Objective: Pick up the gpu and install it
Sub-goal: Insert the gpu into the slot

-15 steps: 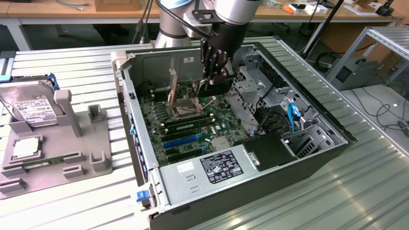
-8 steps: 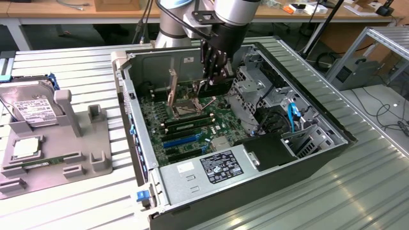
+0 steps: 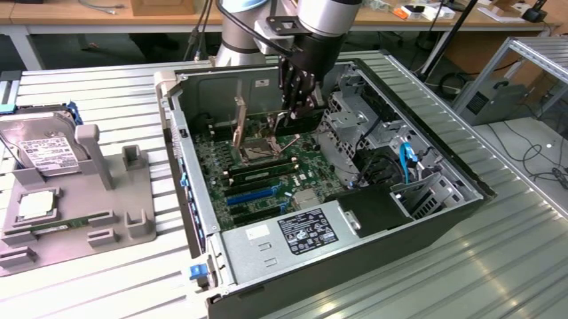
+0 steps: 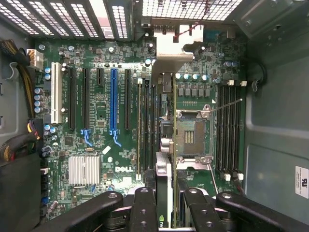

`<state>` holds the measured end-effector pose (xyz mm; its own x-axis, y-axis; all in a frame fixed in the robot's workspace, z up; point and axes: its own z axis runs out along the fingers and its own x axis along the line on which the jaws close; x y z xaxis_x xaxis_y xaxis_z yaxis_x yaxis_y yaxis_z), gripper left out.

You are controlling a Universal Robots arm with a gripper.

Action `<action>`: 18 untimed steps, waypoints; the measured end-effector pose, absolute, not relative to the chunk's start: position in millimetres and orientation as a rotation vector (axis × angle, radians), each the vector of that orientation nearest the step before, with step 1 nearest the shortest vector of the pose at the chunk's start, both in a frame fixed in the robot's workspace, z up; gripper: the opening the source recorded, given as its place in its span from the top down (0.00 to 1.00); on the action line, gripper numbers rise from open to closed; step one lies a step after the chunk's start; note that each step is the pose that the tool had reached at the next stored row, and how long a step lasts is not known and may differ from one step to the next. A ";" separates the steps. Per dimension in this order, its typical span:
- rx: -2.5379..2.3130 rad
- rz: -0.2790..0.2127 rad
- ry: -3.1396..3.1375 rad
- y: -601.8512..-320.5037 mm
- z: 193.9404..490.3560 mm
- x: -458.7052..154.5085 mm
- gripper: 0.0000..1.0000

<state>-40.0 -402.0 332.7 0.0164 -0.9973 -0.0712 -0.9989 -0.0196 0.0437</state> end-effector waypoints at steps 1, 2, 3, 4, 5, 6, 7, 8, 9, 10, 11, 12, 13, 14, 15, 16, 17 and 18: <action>-2.226 0.127 2.186 -402.1 332.5 -40.0 0.73; -2.226 0.127 2.186 -402.1 332.4 -39.9 0.73; -2.226 0.127 2.186 -402.1 332.2 -40.0 0.73; -2.226 0.127 2.186 -402.1 332.0 -40.0 0.73; -2.226 0.127 2.186 -402.2 331.9 -40.0 0.73; -2.226 0.127 2.186 -402.4 331.7 -40.0 0.73; -2.226 0.127 2.186 -402.6 331.5 -40.0 0.73; -2.226 0.127 2.186 -402.6 331.3 -40.0 0.73; -2.226 0.127 2.186 -402.6 331.2 -40.0 0.73; -2.226 0.127 2.186 -402.7 331.0 -40.0 0.73; -2.226 0.127 2.186 -402.7 330.7 -39.9 0.73; -2.226 0.127 2.186 -402.8 330.6 -40.0 0.73; -2.226 0.127 2.186 -402.8 330.5 -40.0 0.73; -2.226 0.127 2.186 -402.8 330.3 -39.9 0.73; -2.226 0.127 2.186 -402.9 329.9 -40.0 0.73; -2.226 0.127 2.186 -402.9 329.8 -40.0 0.73; -2.226 0.127 2.186 -403.0 329.5 -40.0 0.73; -2.226 0.127 2.186 -403.0 329.2 -40.0 0.73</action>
